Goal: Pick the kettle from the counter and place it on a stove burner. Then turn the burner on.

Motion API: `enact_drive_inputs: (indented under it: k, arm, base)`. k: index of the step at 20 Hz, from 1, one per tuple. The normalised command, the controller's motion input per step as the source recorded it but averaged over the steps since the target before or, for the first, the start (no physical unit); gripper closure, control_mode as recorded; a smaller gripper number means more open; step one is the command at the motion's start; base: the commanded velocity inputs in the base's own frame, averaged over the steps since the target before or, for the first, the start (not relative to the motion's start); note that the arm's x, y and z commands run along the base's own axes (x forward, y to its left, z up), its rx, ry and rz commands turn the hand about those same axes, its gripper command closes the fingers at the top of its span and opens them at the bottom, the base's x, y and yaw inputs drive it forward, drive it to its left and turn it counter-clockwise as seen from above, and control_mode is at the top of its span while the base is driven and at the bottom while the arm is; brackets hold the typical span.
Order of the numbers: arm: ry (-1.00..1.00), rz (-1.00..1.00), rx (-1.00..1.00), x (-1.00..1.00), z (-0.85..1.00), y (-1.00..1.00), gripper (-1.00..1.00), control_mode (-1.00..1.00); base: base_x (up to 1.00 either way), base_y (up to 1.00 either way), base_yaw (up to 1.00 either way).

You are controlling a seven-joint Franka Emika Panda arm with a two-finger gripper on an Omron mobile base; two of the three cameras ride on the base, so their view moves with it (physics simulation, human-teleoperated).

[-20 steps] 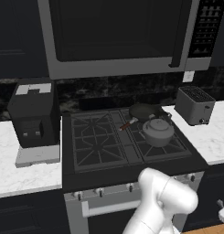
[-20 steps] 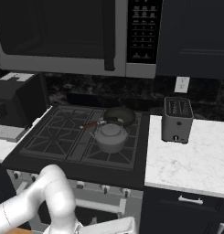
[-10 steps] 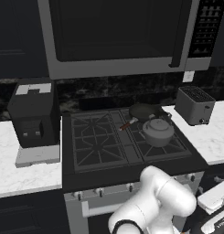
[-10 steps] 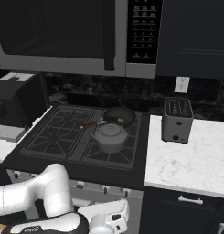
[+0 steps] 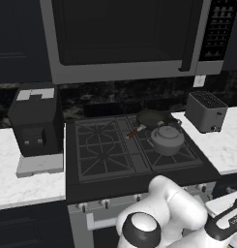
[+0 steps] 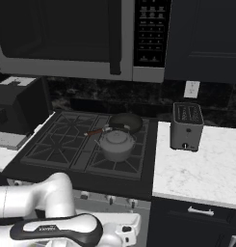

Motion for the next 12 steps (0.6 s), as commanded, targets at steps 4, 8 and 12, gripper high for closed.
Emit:
enact_drive_inputs:
  k: [4,8,12]
  arm:
    - [0.01,0.00,0.17,0.01,-0.36,-0.31,-1.00,-1.00]
    - [0.00,0.00,0.15,0.05,-0.19,-0.12,-1.00,-1.00]
    - [0.00,0.00,0.08,0.06,-0.21,0.00,-1.00,-1.00]
  base:
    - [0.00,0.00,0.00]
    - [0.00,0.00,0.00]
    - [0.00,0.00,0.00]
